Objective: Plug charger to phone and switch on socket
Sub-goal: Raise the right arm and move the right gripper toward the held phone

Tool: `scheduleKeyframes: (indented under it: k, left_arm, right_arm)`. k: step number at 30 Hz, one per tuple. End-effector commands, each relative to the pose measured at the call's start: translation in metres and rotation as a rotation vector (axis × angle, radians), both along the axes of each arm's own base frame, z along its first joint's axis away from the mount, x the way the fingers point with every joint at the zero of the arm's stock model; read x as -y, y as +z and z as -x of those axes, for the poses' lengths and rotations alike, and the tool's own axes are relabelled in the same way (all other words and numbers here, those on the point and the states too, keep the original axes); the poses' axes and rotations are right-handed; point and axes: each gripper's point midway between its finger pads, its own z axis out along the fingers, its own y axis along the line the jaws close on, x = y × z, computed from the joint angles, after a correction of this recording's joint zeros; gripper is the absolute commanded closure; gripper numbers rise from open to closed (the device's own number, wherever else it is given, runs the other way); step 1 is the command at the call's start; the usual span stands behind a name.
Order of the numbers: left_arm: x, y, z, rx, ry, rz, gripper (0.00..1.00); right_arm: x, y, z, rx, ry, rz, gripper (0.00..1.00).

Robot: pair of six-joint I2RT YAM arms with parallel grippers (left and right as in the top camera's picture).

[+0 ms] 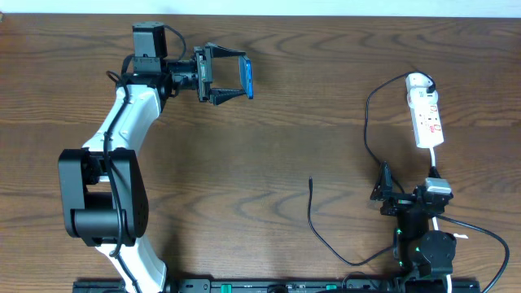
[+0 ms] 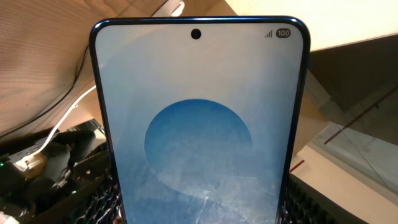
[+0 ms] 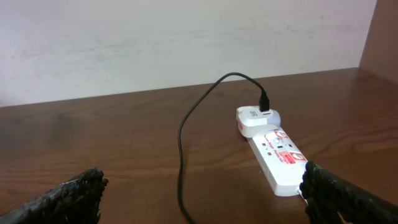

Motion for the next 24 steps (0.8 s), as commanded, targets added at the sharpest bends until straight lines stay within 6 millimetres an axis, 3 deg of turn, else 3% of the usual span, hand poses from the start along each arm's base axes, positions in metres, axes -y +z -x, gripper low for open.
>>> scheduleKeyframes:
  k: [1,4,13,20,24]
  left_arm:
    - [-0.001,0.033,0.007,0.086,-0.029,0.027,0.93]
    - [-0.001,0.033,0.006,0.086,-0.029,0.027,0.93]
    - [-0.001,0.035,0.005,0.117,-0.029,0.024,0.93]
    - [-0.002,0.032,0.0,0.189,-0.014,-0.008,0.93]
    - [-0.004,0.027,-0.007,0.234,0.019,-0.05,0.93]
  right_arm:
    - [-0.001,0.0,0.0,0.003,0.007,0.013,0.01]
    - [-0.002,0.004,0.0,0.019,0.011,0.009,0.01]
    - [-0.033,0.022,0.002,0.058,0.191,-0.01,0.01]
    - [-0.034,0.037,0.002,-0.048,0.195,-0.012,0.01]
    - [-0.051,0.057,-0.008,-0.106,0.293,-0.015,0.01]
